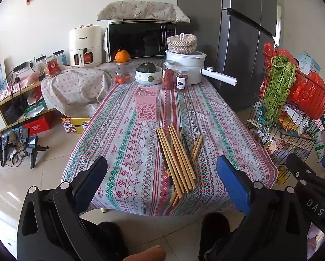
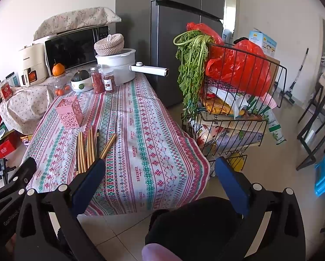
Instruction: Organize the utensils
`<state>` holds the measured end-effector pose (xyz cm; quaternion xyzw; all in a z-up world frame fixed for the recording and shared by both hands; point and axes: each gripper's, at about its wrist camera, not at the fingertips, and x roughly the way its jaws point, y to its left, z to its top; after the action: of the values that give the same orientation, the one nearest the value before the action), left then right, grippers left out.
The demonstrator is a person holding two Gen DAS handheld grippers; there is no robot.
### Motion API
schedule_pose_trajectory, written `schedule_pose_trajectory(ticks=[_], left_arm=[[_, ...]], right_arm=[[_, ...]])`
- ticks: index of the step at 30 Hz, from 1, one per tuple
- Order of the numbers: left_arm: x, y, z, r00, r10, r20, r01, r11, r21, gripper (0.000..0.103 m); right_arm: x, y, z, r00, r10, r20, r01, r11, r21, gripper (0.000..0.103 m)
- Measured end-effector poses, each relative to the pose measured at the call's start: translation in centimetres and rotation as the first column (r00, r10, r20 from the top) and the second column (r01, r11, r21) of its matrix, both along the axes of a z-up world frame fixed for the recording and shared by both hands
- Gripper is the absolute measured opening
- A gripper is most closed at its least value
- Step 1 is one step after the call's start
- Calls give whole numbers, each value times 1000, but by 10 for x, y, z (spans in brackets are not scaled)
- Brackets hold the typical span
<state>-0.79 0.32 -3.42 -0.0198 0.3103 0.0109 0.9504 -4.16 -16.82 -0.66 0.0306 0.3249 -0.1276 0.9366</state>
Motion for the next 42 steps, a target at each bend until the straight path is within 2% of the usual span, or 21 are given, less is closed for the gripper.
schedule_pose_trajectory(ticks=[21,25,29,32,35,38,42], left_arm=[[1,4,-1,1000,6,-11,-6,1000,-1,96],[5,14,-7,999,30,-43,-30,1000,-1,96],[27,29,-14,991,67,-113,-68,998,-6,96],[56,44,-21,977,103,-186,-108,994,-19,96],[92,59,-31,955,122,-269,-142,988,-54,96],[137,78,-51,910,126,-395,-184,977,-112,96],[176,90,-72,860,134,-492,-240,958,-158,96]], right_arm=[[5,-2,-2,1000,1,-30,0,1000,12,98],[9,-1,-5,999,1,-42,0,1000,13,98],[26,-3,-7,998,7,-65,-6,1000,26,98],[49,-7,-10,996,18,-88,-12,998,68,98],[81,-18,-18,991,68,-117,-42,976,212,98],[123,-24,-31,973,122,-196,-50,939,341,98],[180,-31,-51,941,149,-303,-6,905,426,98]])
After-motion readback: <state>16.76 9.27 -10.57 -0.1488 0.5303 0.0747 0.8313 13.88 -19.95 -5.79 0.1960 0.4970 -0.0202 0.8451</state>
